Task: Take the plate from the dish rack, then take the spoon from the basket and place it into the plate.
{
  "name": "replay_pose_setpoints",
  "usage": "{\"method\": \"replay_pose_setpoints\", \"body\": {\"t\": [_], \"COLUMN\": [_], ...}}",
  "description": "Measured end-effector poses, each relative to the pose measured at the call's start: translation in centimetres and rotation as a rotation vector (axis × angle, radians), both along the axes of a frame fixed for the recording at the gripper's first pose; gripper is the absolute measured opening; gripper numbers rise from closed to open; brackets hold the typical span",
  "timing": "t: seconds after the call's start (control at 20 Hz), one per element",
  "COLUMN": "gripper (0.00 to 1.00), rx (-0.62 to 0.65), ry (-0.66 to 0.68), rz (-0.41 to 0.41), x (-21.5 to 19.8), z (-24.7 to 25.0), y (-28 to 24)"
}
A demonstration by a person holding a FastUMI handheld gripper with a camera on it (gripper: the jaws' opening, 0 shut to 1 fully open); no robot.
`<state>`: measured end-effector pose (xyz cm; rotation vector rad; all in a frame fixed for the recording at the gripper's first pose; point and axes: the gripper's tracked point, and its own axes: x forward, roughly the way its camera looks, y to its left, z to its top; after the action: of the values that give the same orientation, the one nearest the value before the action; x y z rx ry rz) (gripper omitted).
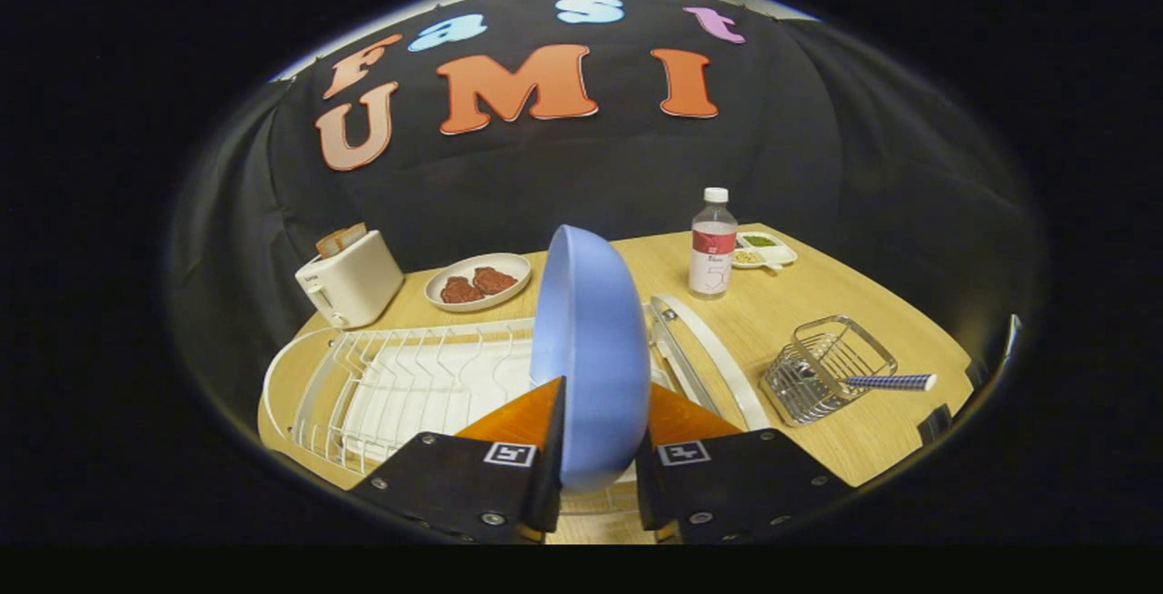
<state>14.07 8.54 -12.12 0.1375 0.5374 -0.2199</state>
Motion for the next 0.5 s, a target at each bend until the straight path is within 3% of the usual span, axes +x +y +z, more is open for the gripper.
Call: {"method": "replay_pose_setpoints", "body": {"t": [0.25,0.5], "gripper": [0.26,0.25], "rx": [-0.132,-0.135], "ry": [-0.086,-0.082], "rz": [-0.053,-0.076], "x": [0.8,1.1], "z": [3.3,3.9], "y": [-1.5,-2.1]}}
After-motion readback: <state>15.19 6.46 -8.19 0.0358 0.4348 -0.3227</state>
